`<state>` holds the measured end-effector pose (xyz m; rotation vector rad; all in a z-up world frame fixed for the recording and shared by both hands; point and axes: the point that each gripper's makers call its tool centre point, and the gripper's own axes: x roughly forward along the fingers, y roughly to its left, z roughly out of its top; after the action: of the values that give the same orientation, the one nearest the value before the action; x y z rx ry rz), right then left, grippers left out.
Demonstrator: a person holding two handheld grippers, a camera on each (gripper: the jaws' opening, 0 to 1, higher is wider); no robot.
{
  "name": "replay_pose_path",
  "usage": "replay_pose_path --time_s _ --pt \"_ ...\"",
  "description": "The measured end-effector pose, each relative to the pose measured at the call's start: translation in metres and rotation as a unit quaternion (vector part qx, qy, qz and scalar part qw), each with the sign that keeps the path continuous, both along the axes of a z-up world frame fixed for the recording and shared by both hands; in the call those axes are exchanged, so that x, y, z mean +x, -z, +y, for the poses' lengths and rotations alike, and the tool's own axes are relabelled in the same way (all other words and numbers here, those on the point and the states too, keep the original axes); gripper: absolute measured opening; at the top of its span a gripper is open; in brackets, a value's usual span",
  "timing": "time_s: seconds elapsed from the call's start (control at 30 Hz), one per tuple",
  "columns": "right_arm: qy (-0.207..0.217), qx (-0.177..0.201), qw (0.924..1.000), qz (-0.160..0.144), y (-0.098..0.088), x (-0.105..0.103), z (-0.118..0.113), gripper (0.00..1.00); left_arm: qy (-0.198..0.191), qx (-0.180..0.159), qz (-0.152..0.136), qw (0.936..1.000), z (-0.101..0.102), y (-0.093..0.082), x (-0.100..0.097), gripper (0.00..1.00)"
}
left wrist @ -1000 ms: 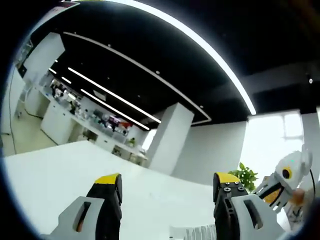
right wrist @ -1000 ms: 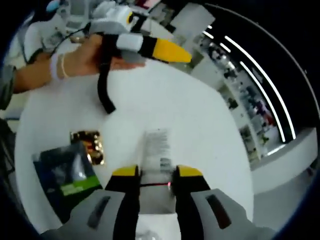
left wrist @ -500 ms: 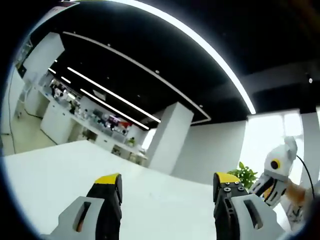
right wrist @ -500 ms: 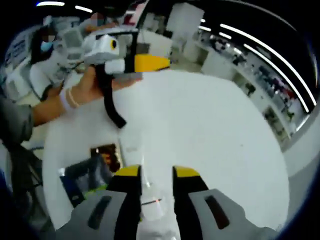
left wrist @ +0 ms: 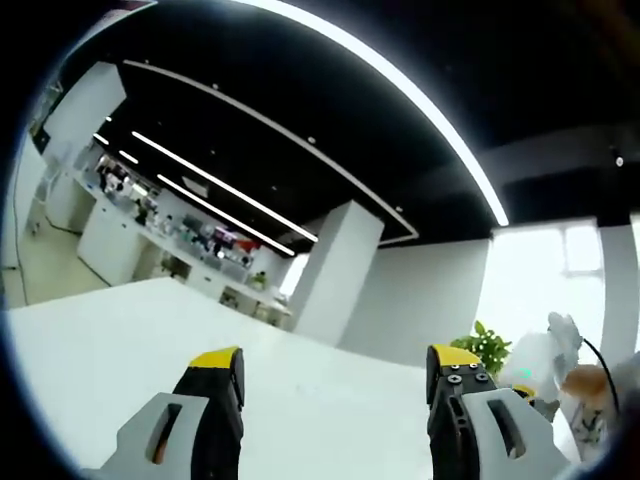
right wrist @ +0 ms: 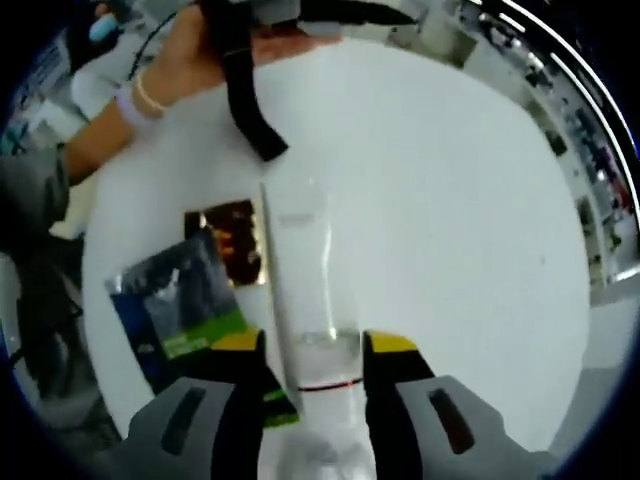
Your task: Arrange the skincare products in the storage area until every visible bottle or jar stands upright without overlapping.
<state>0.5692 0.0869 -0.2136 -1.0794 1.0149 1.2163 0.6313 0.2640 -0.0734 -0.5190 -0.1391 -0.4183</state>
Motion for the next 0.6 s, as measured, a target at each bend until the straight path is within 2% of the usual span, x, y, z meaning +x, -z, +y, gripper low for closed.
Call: replay_pose_path --time_s 0.1,0.13,0.2,0.3,0.37,0.4,0.47,0.53,0.6 --pt "-0.021 -0.048 0.9986 -0.006 0.008 0.003 -0.004 0.33 -0.002 0.0 0.001 1.0 0.001 0.0 0.0 0.76" --pt "-0.02 -0.055 0.9982 0.015 0.008 -0.001 -0.004 0.32 -0.002 0.0 0.0 1.0 0.001 0.0 -0.001 0.76" --pt "-0.039 -0.075 0.9962 0.022 0.008 0.002 -0.001 0.32 -0.002 -0.002 0.0 1.0 0.002 0.0 -0.001 0.76" --pt "-0.047 -0.089 0.9942 0.038 0.01 -0.007 0.004 0.33 -0.003 -0.004 0.0 1.0 0.002 0.0 -0.002 0.76" --pt "-0.04 -0.096 0.9939 0.038 0.011 -0.007 0.004 0.33 -0.004 -0.004 0.001 1.0 0.003 0.0 -0.002 0.76" --pt "-0.056 -0.113 0.9913 0.038 0.01 -0.007 0.001 0.34 -0.004 -0.004 0.002 1.0 0.002 0.001 -0.002 0.76" --pt "-0.079 -0.121 0.9892 0.028 0.012 -0.012 0.0 0.36 -0.004 -0.005 0.003 1.0 0.002 0.001 -0.002 0.76" --pt "-0.102 -0.135 0.9851 0.033 0.012 -0.01 -0.002 0.37 -0.003 -0.005 0.004 1.0 0.002 0.002 -0.002 0.76" --pt "-0.072 -0.169 0.9824 0.032 0.012 -0.01 -0.004 0.34 -0.003 -0.004 0.005 1.0 0.001 0.003 -0.002 0.76"
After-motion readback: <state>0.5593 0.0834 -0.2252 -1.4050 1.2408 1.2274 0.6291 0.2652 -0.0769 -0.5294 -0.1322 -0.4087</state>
